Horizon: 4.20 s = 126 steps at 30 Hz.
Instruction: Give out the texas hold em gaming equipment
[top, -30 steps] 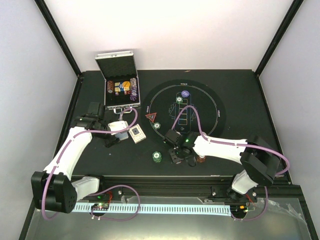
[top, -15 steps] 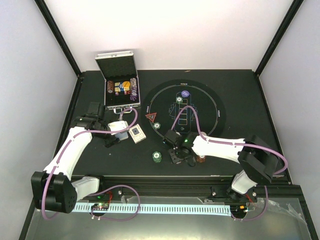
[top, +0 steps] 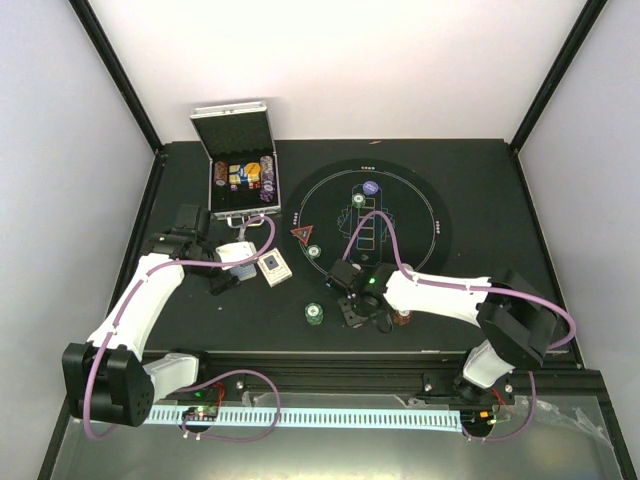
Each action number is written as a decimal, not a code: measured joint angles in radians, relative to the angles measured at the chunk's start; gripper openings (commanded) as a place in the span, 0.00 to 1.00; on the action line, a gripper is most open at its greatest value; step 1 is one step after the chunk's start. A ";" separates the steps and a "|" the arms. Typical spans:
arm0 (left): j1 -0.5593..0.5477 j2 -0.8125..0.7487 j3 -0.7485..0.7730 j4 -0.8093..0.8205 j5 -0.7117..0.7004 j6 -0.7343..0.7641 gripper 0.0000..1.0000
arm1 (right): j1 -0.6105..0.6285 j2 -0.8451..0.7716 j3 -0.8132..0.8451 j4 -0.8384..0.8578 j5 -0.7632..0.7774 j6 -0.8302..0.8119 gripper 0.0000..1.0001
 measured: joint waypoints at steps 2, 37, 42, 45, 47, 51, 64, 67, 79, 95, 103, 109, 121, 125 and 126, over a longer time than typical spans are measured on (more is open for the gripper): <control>0.000 0.000 0.000 0.000 0.000 0.000 0.02 | 0.000 -0.001 0.006 -0.011 0.005 0.000 0.38; 0.000 -0.008 0.003 -0.003 -0.001 0.001 0.02 | -0.262 0.078 0.081 -0.006 0.058 -0.117 0.33; 0.000 -0.008 0.008 -0.003 -0.004 0.002 0.01 | -0.303 0.118 0.053 0.032 0.064 -0.134 0.32; 0.000 -0.008 0.009 -0.003 -0.004 0.002 0.02 | -0.323 0.127 0.047 0.045 0.068 -0.138 0.32; 0.000 -0.008 0.009 -0.003 -0.004 0.002 0.02 | -0.333 0.127 0.045 0.054 0.069 -0.143 0.32; 0.000 -0.008 0.010 -0.003 -0.005 0.002 0.02 | -0.347 0.130 0.038 0.073 0.068 -0.151 0.32; 0.000 -0.008 0.010 -0.003 -0.006 0.002 0.02 | -0.365 0.121 0.031 0.070 0.079 -0.162 0.68; 0.000 -0.008 0.010 -0.003 -0.006 0.002 0.01 | -0.366 0.112 0.040 0.048 0.093 -0.163 0.69; 0.000 -0.008 0.010 -0.003 -0.008 0.002 0.02 | -0.055 0.030 0.228 -0.032 0.070 -0.117 0.82; 0.000 -0.008 0.010 -0.003 -0.023 0.002 0.02 | 0.109 0.238 0.335 -0.021 -0.033 -0.090 0.77; 0.000 -0.008 0.010 -0.003 -0.026 0.002 0.02 | 0.113 0.268 0.334 0.002 -0.059 -0.086 0.65; 0.000 -0.008 0.010 -0.003 -0.026 0.002 0.02 | 0.120 0.283 0.332 0.011 -0.063 -0.078 0.44; 0.000 -0.008 0.010 -0.003 -0.026 0.002 0.01 | 0.121 0.267 0.331 -0.003 -0.026 -0.071 0.19; 0.000 -0.008 0.010 -0.003 -0.027 0.002 0.01 | 0.107 0.233 0.330 -0.019 -0.011 -0.071 0.18; 0.000 -0.008 0.010 -0.003 -0.027 0.002 0.01 | 0.095 0.216 0.327 -0.021 -0.007 -0.071 0.18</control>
